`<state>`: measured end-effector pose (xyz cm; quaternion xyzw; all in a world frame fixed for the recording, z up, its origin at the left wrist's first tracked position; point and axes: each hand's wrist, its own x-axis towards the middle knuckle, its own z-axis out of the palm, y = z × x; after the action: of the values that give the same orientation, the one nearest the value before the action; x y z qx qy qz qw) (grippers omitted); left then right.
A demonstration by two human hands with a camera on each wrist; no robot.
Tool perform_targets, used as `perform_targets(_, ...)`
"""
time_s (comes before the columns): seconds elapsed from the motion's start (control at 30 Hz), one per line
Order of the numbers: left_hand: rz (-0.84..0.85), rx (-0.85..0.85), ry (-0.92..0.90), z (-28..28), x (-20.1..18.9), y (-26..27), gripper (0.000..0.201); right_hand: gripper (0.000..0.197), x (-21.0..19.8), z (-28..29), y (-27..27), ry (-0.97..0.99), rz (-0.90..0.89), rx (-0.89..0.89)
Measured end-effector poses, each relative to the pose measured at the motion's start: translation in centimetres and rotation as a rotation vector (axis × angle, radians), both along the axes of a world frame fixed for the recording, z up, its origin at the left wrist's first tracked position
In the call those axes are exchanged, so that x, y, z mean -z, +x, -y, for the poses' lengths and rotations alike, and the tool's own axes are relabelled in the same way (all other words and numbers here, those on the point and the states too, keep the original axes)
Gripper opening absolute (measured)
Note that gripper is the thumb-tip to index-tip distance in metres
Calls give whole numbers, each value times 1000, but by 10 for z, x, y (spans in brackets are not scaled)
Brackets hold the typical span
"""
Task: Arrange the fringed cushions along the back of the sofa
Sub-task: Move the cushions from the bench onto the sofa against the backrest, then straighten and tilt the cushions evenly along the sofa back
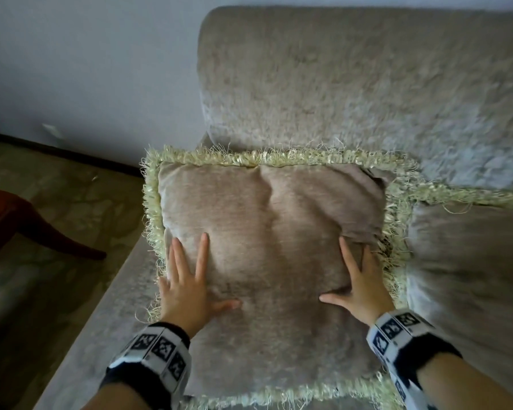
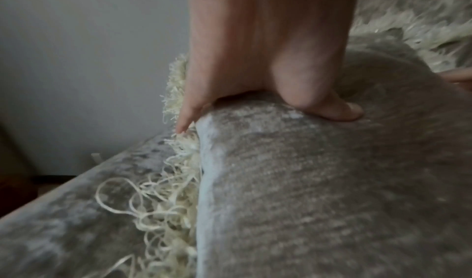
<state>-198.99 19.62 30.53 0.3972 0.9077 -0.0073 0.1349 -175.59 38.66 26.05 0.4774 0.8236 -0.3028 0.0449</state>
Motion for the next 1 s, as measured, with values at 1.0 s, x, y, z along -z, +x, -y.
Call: perform_targets(1.0,-299,656,-476,-175,-82,-68,126,152,65,-35,42,-363,-296,201)
